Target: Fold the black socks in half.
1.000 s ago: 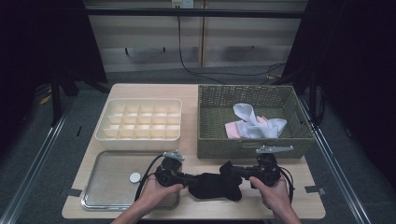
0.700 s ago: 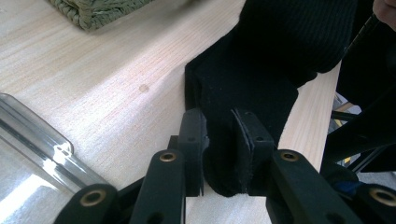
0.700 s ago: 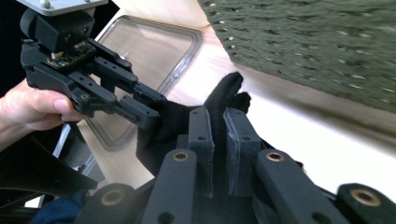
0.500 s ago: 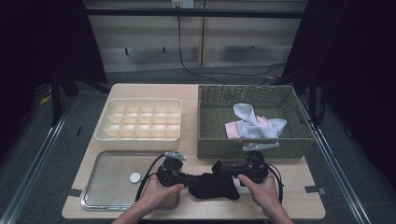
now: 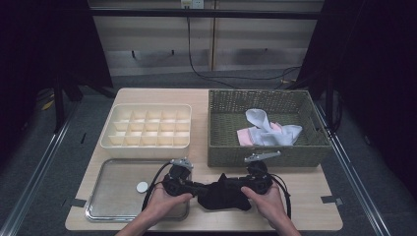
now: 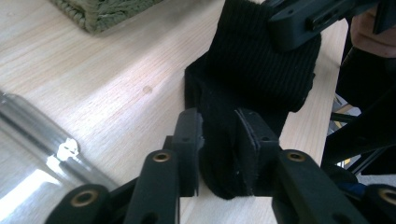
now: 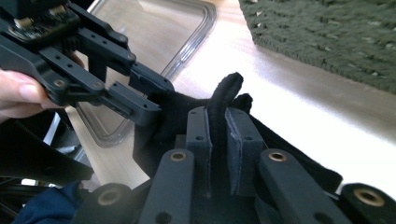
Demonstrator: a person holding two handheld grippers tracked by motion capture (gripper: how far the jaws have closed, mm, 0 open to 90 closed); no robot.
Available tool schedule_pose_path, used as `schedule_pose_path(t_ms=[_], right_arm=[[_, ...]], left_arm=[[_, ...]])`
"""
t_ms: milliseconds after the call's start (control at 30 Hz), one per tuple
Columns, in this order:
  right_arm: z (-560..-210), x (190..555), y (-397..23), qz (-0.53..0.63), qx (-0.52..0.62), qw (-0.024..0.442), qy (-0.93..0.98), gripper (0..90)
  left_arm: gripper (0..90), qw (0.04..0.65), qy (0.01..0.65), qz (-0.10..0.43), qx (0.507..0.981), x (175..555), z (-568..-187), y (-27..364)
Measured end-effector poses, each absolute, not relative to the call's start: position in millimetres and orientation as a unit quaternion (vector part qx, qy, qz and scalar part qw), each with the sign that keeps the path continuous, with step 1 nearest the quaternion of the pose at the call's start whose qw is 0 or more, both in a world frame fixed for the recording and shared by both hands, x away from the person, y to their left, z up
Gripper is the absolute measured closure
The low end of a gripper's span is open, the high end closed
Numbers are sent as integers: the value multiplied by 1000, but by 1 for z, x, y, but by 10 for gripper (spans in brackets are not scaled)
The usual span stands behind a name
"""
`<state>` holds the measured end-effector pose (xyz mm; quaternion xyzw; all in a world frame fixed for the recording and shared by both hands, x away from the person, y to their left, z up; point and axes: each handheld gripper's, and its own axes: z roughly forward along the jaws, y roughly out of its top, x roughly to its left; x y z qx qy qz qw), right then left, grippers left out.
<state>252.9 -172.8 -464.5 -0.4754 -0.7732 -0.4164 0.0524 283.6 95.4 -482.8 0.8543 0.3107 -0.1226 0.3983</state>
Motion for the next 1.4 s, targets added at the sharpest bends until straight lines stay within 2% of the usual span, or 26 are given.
schedule_pose_path(t_ms=[600,1033,1400], right_arm=[[-466,244,-168,-440,-456,72,-770,589],[-469,243,-167,-454,-455,91,-761,500],[-479,246,-152,-419,-458,89,-779,495]], left_arm=[[694,417,321,-119,842,289,-474,110],[684,413,319,-119,844,290,-474,111],[681,398,310,-126,854,287,-480,103]])
